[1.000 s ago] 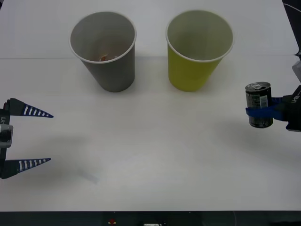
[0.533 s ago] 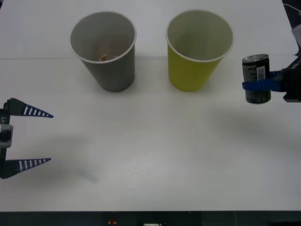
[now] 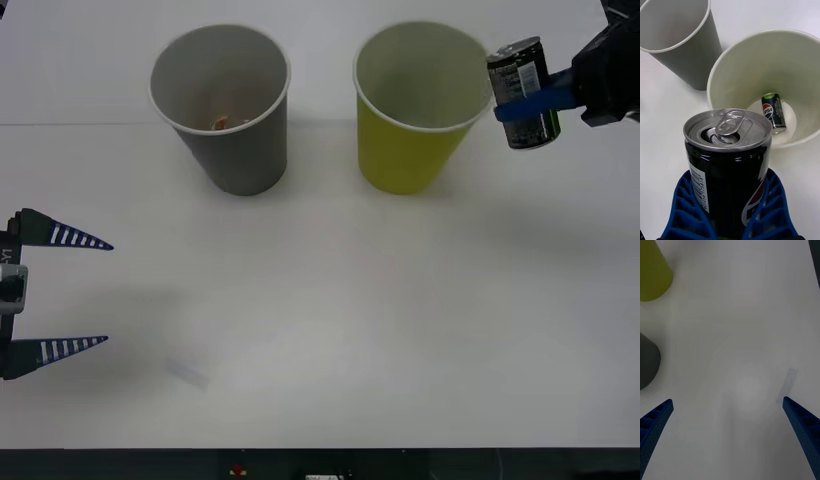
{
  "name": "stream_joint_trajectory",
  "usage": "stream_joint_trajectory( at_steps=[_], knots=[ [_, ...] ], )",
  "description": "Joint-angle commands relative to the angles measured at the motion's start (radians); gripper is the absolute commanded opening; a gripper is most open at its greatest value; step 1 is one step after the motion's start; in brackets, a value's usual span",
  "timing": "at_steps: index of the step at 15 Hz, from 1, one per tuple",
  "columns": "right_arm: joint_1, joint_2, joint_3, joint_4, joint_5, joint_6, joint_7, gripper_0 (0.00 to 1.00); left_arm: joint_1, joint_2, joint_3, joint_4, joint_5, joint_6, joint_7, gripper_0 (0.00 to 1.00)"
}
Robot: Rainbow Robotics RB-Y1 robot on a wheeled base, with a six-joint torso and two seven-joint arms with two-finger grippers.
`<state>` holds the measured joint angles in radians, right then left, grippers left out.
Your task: Put the can into the green bin and the plastic bottle into the gray bin
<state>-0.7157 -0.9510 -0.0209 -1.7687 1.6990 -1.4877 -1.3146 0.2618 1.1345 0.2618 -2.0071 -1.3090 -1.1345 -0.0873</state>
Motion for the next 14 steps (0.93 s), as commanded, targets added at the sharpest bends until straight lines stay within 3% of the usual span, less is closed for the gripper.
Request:
stream_joint_trajectory(
  at_steps=[1,8,12,14],
  knots=[
    [-0.151,0.015,0.116,0.13,0.053,0.0,0.0,0.0,0.0,0.0,0.0,0.0,0.0,0.0,0.0,1.0],
    [-0.369,0.184,0.233,0.374,0.274,0.023,0.002,0.0,0.0,0.0,0.0,0.0,0.0,0.0,0.0,1.0],
    [-0.418,0.222,0.266,0.445,0.323,0.049,0.006,0.02,0.0,0.0,0.0,0.0,0.0,0.0,0.0,1.0],
    [-0.419,0.224,0.266,0.446,0.32,0.049,0.034,0.32,0.0,0.0,0.0,0.0,0.0,0.0,0.0,1.0]
  ],
)
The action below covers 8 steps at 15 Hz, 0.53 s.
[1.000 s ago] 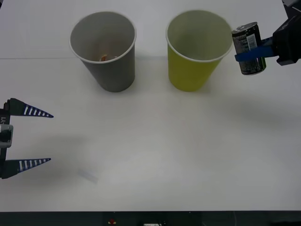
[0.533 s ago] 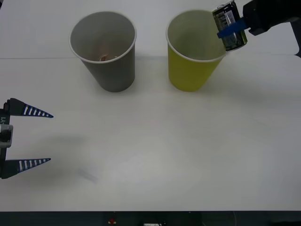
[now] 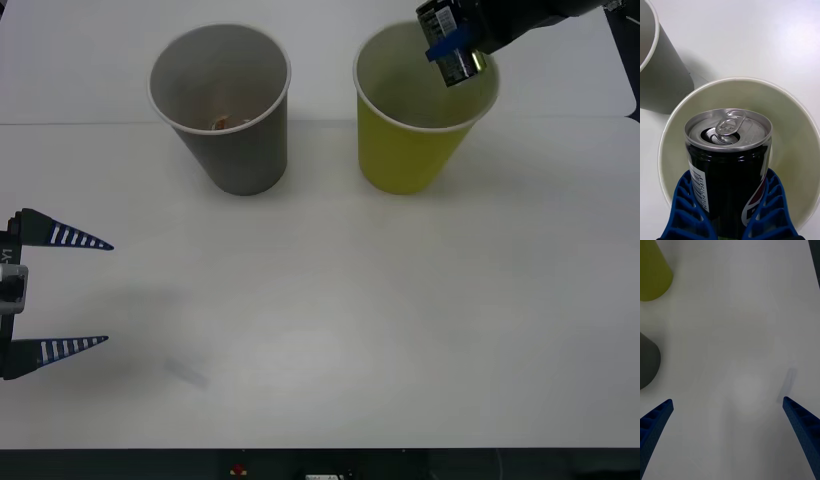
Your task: Put the can into the green bin and the plastic bottle into the gray bin
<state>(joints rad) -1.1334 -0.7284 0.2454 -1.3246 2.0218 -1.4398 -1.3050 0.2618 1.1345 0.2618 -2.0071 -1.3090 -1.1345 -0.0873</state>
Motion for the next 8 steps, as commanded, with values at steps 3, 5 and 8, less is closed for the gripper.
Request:
stream_joint_trajectory(
  at_steps=[3,5,8],
  knots=[
    [-0.002,0.0,0.0,0.002,-0.011,0.001,0.043,1.0,0.0,0.0,0.0,0.0,0.0,0.0,0.0,1.0],
    [0.0,-0.009,0.0,0.002,-0.032,0.003,0.043,1.0,0.0,0.0,0.0,0.0,0.0,0.0,0.0,1.0],
    [0.009,-0.049,-0.008,0.002,-0.114,-0.002,0.075,1.0,0.0,0.0,0.0,0.0,0.0,0.0,0.0,1.0]
  ],
)
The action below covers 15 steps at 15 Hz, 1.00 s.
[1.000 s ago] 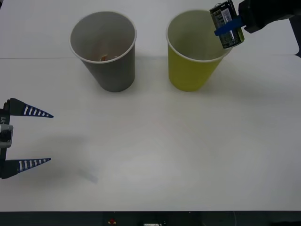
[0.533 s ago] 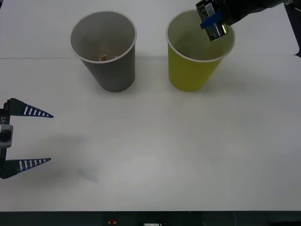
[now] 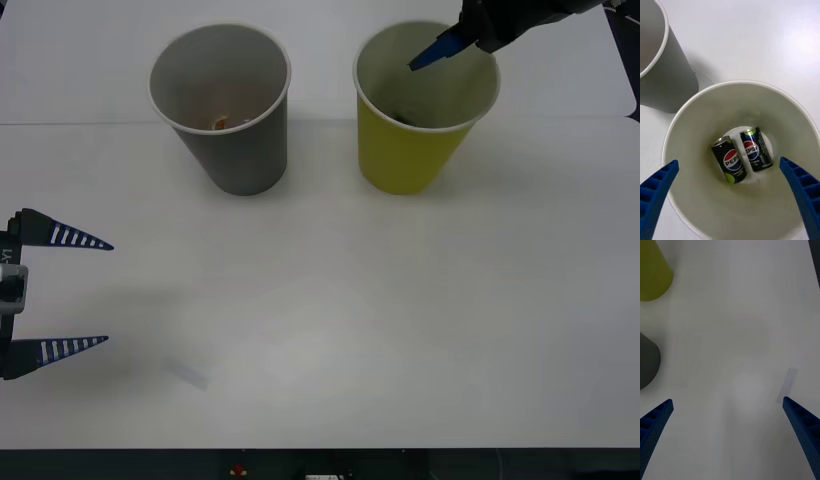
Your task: Put the can into the green bin and the plastic bottle into the gray bin
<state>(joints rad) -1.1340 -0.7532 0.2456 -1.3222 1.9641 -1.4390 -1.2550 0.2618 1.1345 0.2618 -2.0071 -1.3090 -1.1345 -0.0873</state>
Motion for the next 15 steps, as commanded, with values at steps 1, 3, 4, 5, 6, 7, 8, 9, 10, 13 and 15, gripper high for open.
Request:
stream_joint_trajectory(
  at_steps=[1,3,4,5,6,7,8,9,10,13,15],
  knots=[
    [0.026,-0.031,-0.035,-0.003,-0.082,-0.018,0.063,1.0,0.0,0.0,0.0,0.0,0.0,0.0,0.0,1.0],
    [0.069,-0.046,-0.095,-0.037,-0.113,-0.067,0.12,1.0,0.0,0.0,0.0,0.0,0.0,0.0,0.0,1.0],
    [0.089,-0.058,-0.118,-0.066,-0.126,-0.089,0.129,1.0,0.0,0.0,0.0,0.0,0.0,0.0,0.0,1.0],
    [0.122,-0.072,-0.152,-0.106,-0.145,-0.112,0.135,1.0,0.0,0.0,0.0,0.0,0.0,0.0,0.0,1.0],
    [0.148,-0.08,-0.178,-0.138,-0.156,-0.126,0.143,1.0,0.0,0.0,0.0,0.0,0.0,0.0,0.0,1.0],
    [0.194,-0.095,-0.213,-0.189,-0.177,-0.132,0.157,1.0,0.0,0.0,0.0,0.0,0.0,0.0,0.0,1.0],
    [0.24,-0.109,-0.243,-0.232,-0.205,-0.132,0.18,1.0,0.0,0.0,0.0,0.0,0.0,0.0,0.0,1.0],
    [0.278,-0.115,-0.27,-0.261,-0.221,-0.132,0.229,1.0,0.0,0.0,0.0,0.0,0.0,0.0,0.0,1.0],
    [0.324,-0.123,-0.309,-0.285,-0.251,-0.132,0.296,1.0,0.0,0.0,0.0,0.0,0.0,0.0,0.0,1.0],
    [0.454,-0.14,-0.393,-0.351,-0.326,-0.132,0.45,1.0,0.0,0.0,0.0,0.0,0.0,0.0,0.0,1.0],
    [0.556,-0.143,-0.453,-0.414,-0.355,-0.132,0.536,1.0,0.0,0.0,0.0,0.0,0.0,0.0,0.0,1.0]
  ],
)
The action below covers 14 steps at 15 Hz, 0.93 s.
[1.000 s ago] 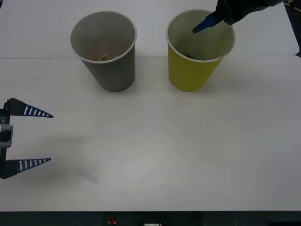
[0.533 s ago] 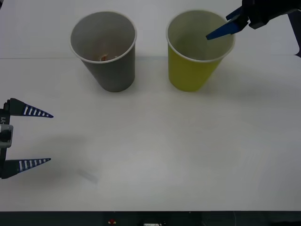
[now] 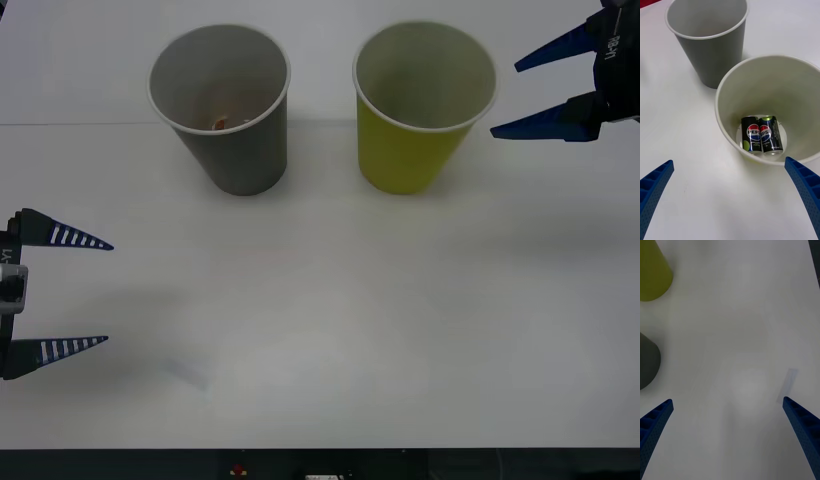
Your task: Put the can into the green bin and the plastic bottle into the gray bin
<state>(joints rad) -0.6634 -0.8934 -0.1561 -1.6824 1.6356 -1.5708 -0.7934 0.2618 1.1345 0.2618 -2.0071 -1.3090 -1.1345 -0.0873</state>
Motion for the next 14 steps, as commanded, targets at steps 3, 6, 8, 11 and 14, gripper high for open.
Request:
stream_joint_trajectory(
  at_steps=[3,6,8,11,14],
  knots=[
    [0.231,-0.002,-0.132,-0.125,-0.091,0.0,0.212,1.0,0.0,0.0,0.0,0.0,0.0,0.0,0.0,1.0],
    [0.366,-0.002,-0.191,-0.198,-0.123,0.0,0.329,1.0,0.0,0.0,0.0,0.0,0.0,0.0,0.0,1.0],
    [0.447,-0.002,-0.221,-0.237,-0.135,0.0,0.402,1.0,0.0,0.0,0.0,0.0,0.0,0.0,0.0,1.0],
    [0.533,-0.002,-0.24,-0.241,-0.175,0.0,0.516,1.0,0.0,0.0,0.0,0.0,0.0,0.0,0.0,1.0],
    [0.608,-0.002,-0.25,-0.241,-0.189,0.0,0.617,1.0,0.0,0.0,0.0,0.0,0.0,0.0,0.0,1.0]
  ],
)
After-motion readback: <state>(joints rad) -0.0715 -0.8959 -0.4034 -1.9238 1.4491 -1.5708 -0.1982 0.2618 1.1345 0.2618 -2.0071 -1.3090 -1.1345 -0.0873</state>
